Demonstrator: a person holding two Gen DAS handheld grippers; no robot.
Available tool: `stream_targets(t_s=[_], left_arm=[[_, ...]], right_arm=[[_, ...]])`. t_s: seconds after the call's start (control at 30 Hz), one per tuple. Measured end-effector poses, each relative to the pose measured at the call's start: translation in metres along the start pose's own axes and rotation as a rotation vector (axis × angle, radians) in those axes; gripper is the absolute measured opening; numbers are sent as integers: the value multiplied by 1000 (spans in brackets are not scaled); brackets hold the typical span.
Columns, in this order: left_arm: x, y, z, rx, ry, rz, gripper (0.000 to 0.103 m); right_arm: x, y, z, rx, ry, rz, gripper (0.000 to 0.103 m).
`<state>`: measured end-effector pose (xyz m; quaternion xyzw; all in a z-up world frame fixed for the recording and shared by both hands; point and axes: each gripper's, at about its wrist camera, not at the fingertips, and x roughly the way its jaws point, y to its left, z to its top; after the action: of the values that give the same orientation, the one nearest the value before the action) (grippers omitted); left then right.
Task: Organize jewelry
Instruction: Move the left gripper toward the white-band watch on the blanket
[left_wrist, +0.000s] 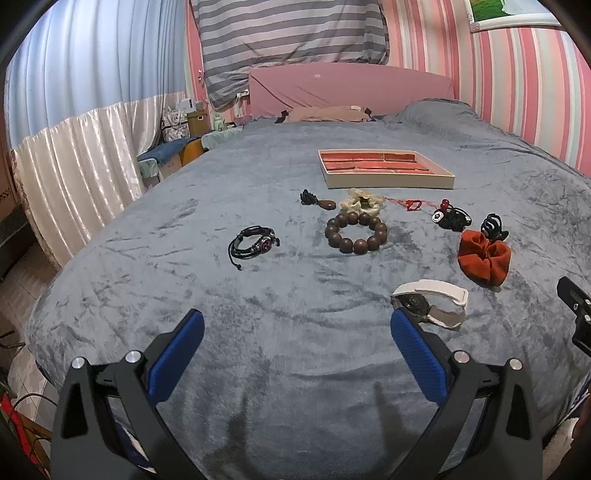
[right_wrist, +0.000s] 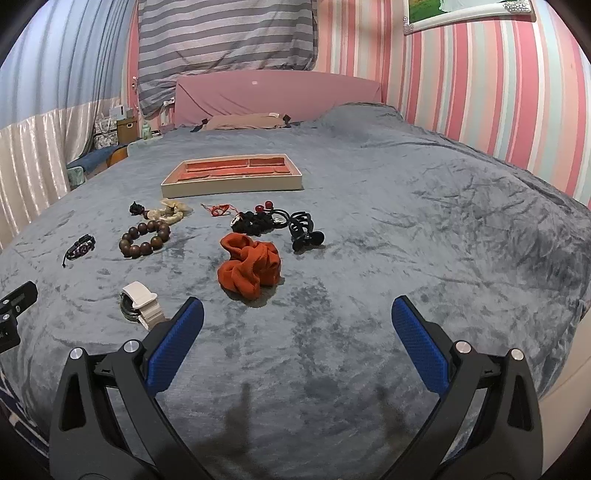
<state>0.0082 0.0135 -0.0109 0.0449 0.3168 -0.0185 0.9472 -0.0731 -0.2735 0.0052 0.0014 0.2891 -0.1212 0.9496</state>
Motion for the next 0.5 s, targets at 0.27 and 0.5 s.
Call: stream_targets(t_s=[0.27, 0.5], left_arm=[[4, -3, 0, 0, 9, -13, 99], [5, -6, 0, 11, 11, -23, 99]], right_arm=[[1, -2, 3, -11, -8, -13, 99], [7, -1, 5, -31, 0, 11, 99]])
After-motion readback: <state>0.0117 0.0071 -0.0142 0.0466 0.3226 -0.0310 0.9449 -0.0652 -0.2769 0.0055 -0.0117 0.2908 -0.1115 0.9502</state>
